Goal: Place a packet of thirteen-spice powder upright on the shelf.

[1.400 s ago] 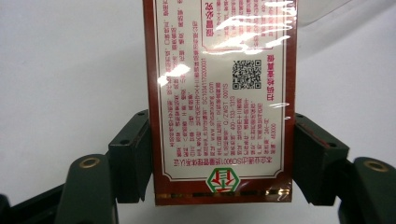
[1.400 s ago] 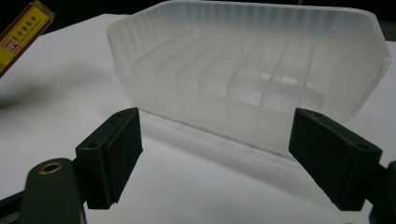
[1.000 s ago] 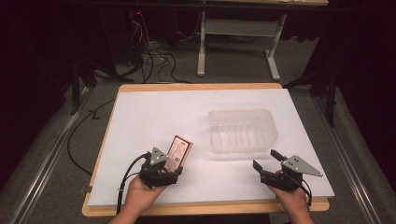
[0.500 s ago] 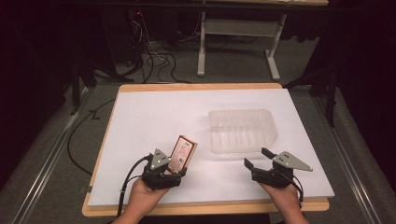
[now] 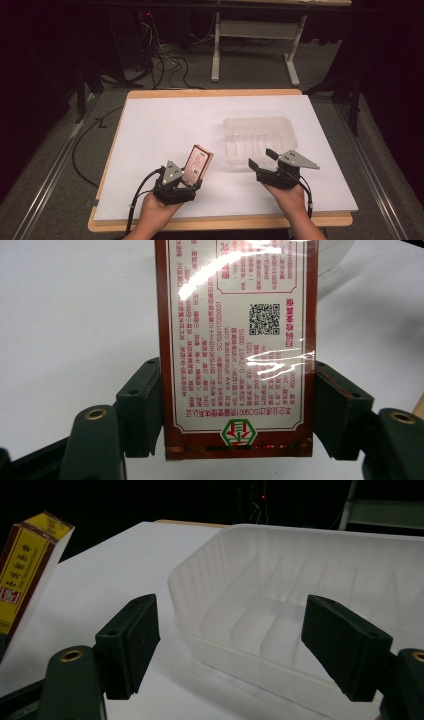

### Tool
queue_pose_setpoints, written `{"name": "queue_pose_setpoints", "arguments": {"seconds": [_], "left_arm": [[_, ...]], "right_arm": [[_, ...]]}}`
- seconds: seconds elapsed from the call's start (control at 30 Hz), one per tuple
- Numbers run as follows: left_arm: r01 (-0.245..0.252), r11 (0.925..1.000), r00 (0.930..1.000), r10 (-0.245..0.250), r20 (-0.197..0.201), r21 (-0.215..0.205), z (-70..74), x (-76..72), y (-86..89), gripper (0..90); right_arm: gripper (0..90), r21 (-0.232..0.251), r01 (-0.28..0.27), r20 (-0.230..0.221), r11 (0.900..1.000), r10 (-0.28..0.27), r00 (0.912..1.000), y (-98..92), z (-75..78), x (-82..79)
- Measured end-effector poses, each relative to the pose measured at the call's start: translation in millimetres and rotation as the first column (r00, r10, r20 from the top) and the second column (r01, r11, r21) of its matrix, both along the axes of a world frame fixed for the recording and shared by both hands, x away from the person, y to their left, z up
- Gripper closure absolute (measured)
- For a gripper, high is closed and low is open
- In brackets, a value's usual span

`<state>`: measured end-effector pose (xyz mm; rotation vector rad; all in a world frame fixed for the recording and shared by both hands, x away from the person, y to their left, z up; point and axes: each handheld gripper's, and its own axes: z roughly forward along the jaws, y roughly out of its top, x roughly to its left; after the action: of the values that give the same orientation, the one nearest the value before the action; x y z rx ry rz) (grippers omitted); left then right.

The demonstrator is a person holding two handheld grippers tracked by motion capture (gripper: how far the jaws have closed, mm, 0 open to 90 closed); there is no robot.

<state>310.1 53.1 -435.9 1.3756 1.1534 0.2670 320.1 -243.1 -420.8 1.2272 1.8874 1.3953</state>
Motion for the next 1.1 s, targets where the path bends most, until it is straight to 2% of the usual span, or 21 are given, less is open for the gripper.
{"name": "queue_pose_setpoints", "arguments": {"seconds": [0.13,0.33,0.5,0.67,0.87,0.97,1.07,1.1], "left_arm": [[0.005,1.0,1.0,-0.005,0.009,-0.008,0.0,-2.3,-3.6,32.2],[0.03,0.9995,0.9993,-0.03,0.021,0.007,-1.8,-6.3,-13.7,32.2],[0.044,0.999,0.9985,-0.045,0.032,0.003,-1.5,-9.7,-23.3,32.2],[0.062,0.9979,0.9976,-0.062,0.033,-0.016,-2.0,-12.7,-38.9,32.2],[0.078,0.9969,0.9966,-0.077,0.03,-0.008,-6.4,-14.4,-54.3,32.2],[0.082,0.9966,0.9963,-0.082,0.026,-0.003,-11.0,-13.4,-62.9,32.2],[0.086,0.9962,0.9957,-0.086,0.035,0.017,-15.4,-12.8,-71.4,32.2],[0.084,0.9964,0.9957,-0.085,0.037,0.012,-15.9,-13.0,-74.3,32.2]], "right_arm": [[24.9,0.005,-0.01,-0.002,1.0,0.01,1.0,8.3,1.0,2.6],[24.0,-0.005,-0.056,-0.013,0.998,0.056,0.9984,17.0,-1.1,-6.1],[22.4,0.011,-0.081,-0.028,0.997,0.081,0.9963,20.4,-1.7,-10.8],[22.3,0.061,-0.115,-0.033,0.992,0.117,0.9926,23.7,0.8,-14.3],[22.7,0.102,-0.139,-0.015,0.985,0.141,0.9898,26.4,6.7,-19.1],[23.0,0.111,-0.151,-0.001,0.982,0.152,0.9883,27.8,9.5,-22.2],[23.1,0.112,-0.154,-0.005,0.982,0.156,0.9878,30.2,9.2,-22.5],[23.0,0.106,-0.152,-0.008,0.983,0.153,0.9881,30.9,8.6,-21.9]]}}
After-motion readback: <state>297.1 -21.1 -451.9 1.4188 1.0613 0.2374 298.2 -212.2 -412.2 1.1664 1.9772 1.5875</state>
